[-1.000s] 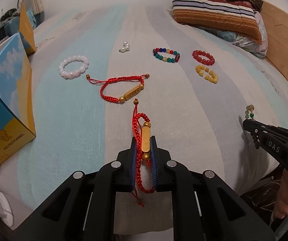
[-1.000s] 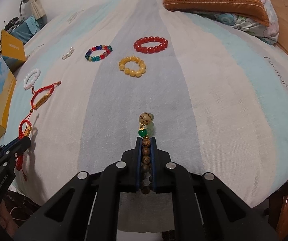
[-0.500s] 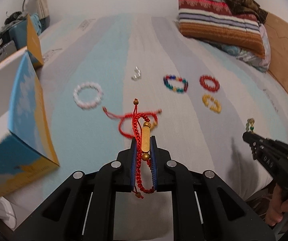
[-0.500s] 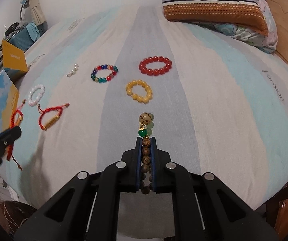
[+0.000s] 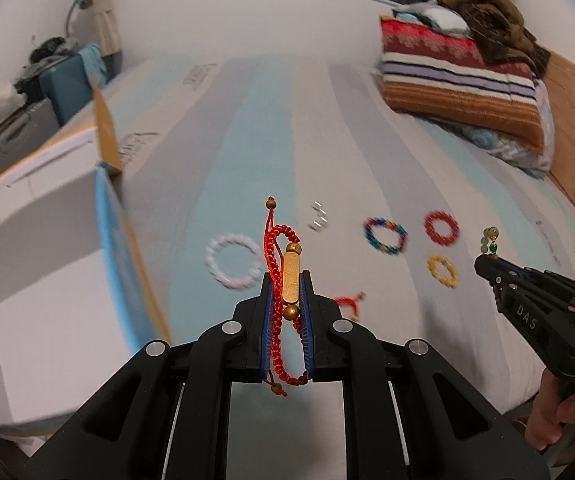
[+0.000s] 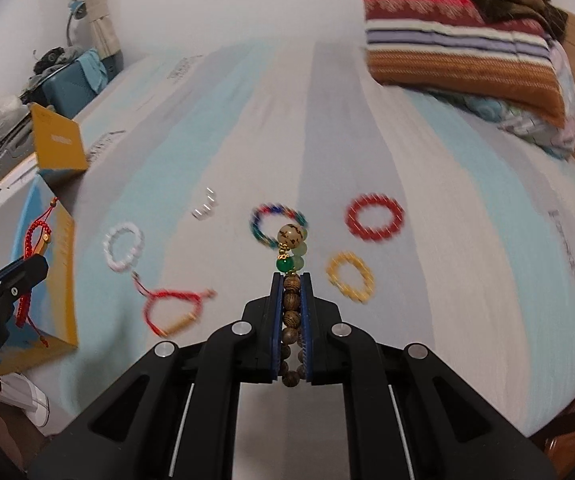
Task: Organize jewelry
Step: 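Carry both held bracelets over the open white box with both tools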
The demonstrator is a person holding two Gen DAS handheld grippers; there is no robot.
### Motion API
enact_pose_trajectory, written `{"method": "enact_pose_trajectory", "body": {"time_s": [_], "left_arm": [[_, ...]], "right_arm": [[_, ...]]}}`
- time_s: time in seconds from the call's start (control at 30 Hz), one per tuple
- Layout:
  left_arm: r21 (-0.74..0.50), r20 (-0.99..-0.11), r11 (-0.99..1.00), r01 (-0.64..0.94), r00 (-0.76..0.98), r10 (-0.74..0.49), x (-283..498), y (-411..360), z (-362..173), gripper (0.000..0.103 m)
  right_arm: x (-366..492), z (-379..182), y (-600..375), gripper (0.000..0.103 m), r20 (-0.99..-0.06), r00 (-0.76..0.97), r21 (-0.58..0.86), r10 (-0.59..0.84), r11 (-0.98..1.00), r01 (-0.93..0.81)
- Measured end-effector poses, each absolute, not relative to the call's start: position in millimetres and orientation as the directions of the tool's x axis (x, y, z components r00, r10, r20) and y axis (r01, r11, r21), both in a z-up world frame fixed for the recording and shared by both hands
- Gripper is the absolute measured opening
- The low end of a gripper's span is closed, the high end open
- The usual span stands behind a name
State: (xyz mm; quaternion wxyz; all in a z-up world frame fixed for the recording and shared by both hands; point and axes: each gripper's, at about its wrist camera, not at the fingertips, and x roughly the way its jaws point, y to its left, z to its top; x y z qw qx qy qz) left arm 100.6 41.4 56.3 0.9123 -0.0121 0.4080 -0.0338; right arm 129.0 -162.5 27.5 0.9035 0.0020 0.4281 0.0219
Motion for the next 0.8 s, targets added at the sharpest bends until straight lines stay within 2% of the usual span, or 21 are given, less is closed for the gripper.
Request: {"method": "enact_pose_trajectory", "body": {"time_s": [0.4,0.8], "left_arm": [[-0.034,-0.72,0.99,-0.137,0.69,0.071,82,153,99,0.011],[-0.03,-0.76,0.944,-0.329,0.62,0.192,38,273,85,0.011]], "right_arm": [[141,84,-33,0.007,-0.728,0.658,0.026,0.193,0.967,-0.255],[112,84,114,0.007,-0.722,0.585,0.042,0.37,0.868,-0.496]]}}
